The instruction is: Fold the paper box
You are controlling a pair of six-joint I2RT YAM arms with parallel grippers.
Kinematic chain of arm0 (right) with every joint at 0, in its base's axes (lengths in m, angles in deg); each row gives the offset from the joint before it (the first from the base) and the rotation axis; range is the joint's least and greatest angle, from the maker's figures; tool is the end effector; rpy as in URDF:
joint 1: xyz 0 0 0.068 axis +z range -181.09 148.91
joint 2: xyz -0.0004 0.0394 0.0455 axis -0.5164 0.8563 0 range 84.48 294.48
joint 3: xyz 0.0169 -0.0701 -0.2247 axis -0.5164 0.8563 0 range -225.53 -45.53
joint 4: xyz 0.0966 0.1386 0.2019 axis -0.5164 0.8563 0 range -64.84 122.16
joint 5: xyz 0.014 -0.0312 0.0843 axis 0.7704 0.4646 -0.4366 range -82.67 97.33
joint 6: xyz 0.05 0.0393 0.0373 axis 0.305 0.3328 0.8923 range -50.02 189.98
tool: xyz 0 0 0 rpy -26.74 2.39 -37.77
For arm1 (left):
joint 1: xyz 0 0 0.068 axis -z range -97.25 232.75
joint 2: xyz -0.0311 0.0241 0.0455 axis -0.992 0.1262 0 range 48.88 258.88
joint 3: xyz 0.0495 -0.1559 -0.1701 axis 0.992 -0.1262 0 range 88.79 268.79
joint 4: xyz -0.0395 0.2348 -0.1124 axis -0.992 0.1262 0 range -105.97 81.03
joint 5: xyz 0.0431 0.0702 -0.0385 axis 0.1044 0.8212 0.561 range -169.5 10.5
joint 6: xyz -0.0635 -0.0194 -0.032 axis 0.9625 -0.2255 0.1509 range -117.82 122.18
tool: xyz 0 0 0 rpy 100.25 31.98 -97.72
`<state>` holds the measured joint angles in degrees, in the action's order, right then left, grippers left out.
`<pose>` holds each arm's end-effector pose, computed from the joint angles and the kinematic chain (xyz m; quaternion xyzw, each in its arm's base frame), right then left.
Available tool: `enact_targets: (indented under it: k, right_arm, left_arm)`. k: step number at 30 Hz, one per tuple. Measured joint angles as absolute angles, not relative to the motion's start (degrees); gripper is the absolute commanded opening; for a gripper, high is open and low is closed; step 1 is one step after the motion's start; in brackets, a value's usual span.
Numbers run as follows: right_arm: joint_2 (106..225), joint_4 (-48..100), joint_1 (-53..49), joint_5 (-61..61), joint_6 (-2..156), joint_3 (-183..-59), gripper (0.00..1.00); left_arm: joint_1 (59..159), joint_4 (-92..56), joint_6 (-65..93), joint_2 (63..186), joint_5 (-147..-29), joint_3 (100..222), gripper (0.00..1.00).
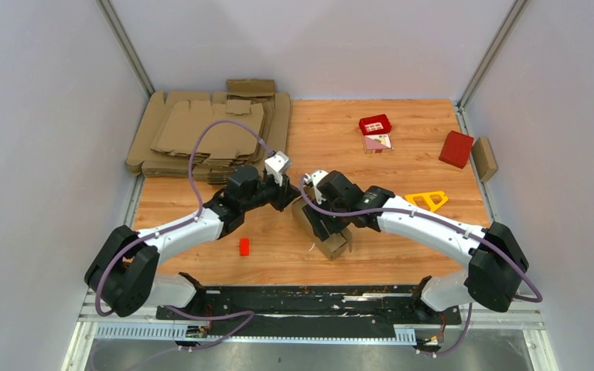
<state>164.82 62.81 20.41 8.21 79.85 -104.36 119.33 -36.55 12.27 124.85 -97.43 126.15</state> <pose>0.1896 0.2369 0.1849 -0.3407 0.9018 0.1293 0.2325 0.2471 -0.2069 0.1843 0.2723 0.7570 -0.3458 0.4830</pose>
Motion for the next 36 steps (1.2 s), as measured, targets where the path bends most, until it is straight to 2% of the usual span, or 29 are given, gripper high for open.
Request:
enact_targets:
  k: [3,7,9,10,11,13,19,27,29,32,36]
  right_arm:
    - [164.8,62.5,19.6,7.2,79.4,-103.9,0.77]
    - [164.8,62.4,19.1,6.4,78.9,-103.6,0.67]
    - [164.8,62.4,19.1,6.1,78.6,-103.6,0.67]
    - [164.8,62.3,19.1,6.0,78.6,-103.6,0.67]
    - [164.8,62.3,19.1,5.9,78.4,-103.6,0.67]
    - [164.8,62.3,19.1,5.7,78.2,-103.6,0.67]
    - [164.8,62.3,19.1,5.2,77.8,-103.6,0.64]
    - [164.9,62.2,19.0,4.4,77.4,-103.6,0.61]
    - [164.9,62.2,19.0,4.2,77.4,-103.6,0.64]
    - [164.9,62.2,19.0,4.1,77.3,-103.6,0.80]
    - [165.0,62.2,19.0,3.8,77.3,-103.6,0.90]
  left_arm:
    - [119.3,-36.3,12.4,124.4,-97.5,125.7,0.21]
    - [119.3,-35.8,12.7,124.2,-97.7,125.1,0.21]
    - [119.3,-34.9,12.8,123.5,-97.4,124.6,0.29]
    - [119.4,-34.5,12.8,123.0,-97.1,124.4,0.38]
    - [119.3,-33.7,12.9,122.5,-96.4,124.3,0.43]
    - [119.3,-32.9,13.1,121.4,-94.7,124.3,0.50]
    - [119.3,-29.6,13.3,120.5,-90.9,125.5,0.52]
    - [119.3,-28.5,11.9,124.2,-91.6,130.6,0.59]
    - [119.3,-29.1,11.6,125.9,-92.7,131.5,0.60]
    - [119.3,-29.1,11.0,128.5,-94.0,132.8,0.60]
    - [119.3,-29.1,10.5,132.1,-95.7,134.3,0.50]
